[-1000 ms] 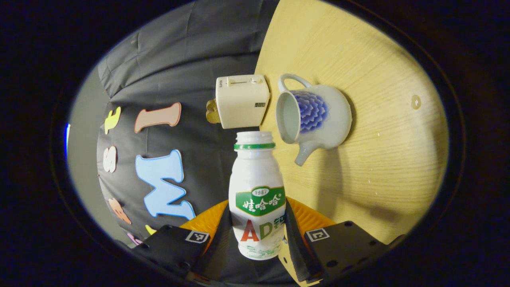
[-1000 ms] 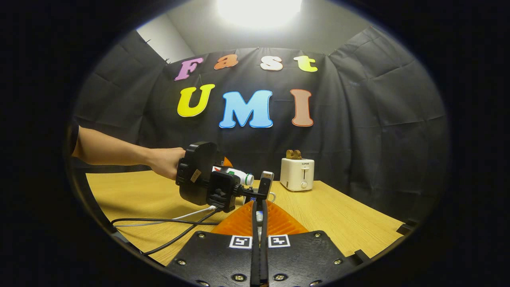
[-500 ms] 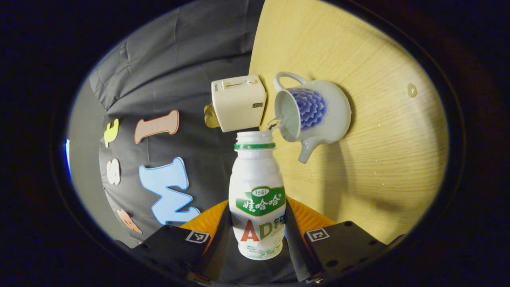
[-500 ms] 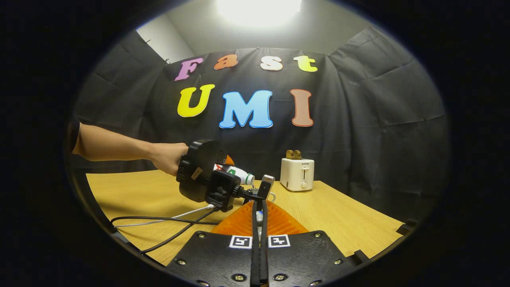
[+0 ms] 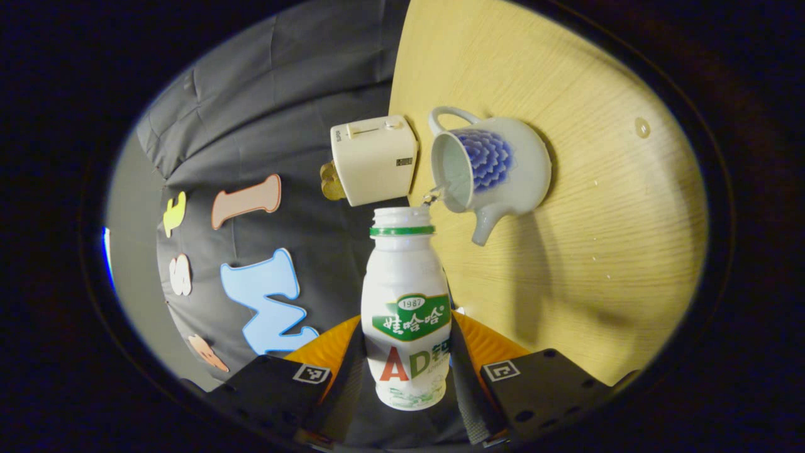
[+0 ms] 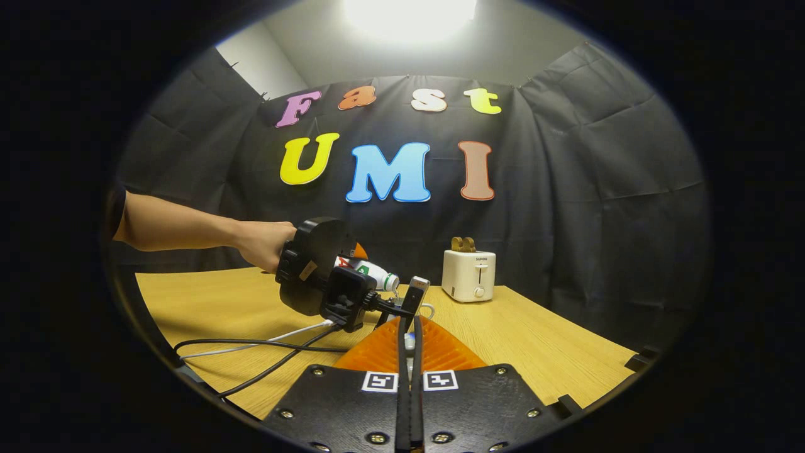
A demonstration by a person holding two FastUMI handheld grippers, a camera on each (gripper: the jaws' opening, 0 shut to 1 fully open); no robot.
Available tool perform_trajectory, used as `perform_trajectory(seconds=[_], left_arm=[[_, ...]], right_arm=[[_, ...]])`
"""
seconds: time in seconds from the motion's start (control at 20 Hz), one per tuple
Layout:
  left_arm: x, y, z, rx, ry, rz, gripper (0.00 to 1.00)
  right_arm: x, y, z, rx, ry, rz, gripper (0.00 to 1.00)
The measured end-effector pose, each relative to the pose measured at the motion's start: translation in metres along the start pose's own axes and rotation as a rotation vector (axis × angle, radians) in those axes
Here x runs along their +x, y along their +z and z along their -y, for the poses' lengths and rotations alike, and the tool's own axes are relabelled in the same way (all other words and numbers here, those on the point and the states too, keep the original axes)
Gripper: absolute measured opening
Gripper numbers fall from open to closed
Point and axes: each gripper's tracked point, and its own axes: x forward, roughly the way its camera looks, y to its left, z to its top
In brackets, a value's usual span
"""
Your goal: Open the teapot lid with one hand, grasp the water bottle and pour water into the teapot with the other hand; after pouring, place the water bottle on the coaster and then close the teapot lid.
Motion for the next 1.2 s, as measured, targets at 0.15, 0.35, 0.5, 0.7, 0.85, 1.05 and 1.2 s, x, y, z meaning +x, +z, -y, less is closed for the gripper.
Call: perform_trajectory(seconds=[0.15, 0.35, 0.5, 0.7, 0.85, 1.05, 1.2], left_arm=[[-0.0008, 0.0004, -0.0003, 0.013, -0.004, -0.002, 0.78], [-0.0015, 0.0022, -0.0010, 0.032, -0.005, 0.002, 0.74], [-0.0020, 0.0035, -0.0037, 0.045, 0.005, 0.006, 0.74], [-0.0020, 0.0027, -0.0049, 0.065, 0.004, 0.002, 0.78], [-0.0016, 0.0016, -0.0047, 0.073, 0.000, 0.000, 0.78], [-0.0021, 0.0022, -0.0070, 0.092, -0.002, -0.002, 0.78], [-0.0036, 0.0034, -0.0073, 0.107, -0.001, -0.003, 0.78]], right_arm=[[0.0003, -0.0015, -0.0004, -0.002, 0.001, -0.003, 0.00], [0.0004, -0.0024, -0.0012, -0.003, 0.004, -0.006, 0.00], [-0.0004, -0.0008, -0.0034, 0.000, 0.013, -0.001, 0.00], [0.0002, -0.0009, -0.0028, 0.001, 0.014, -0.002, 0.00], [-0.0006, -0.0008, -0.0030, -0.004, 0.014, 0.000, 0.00], [-0.0003, -0.0016, -0.0027, -0.003, 0.014, -0.001, 0.00], [-0.0011, -0.0007, -0.0026, -0.003, 0.013, -0.001, 0.00]])
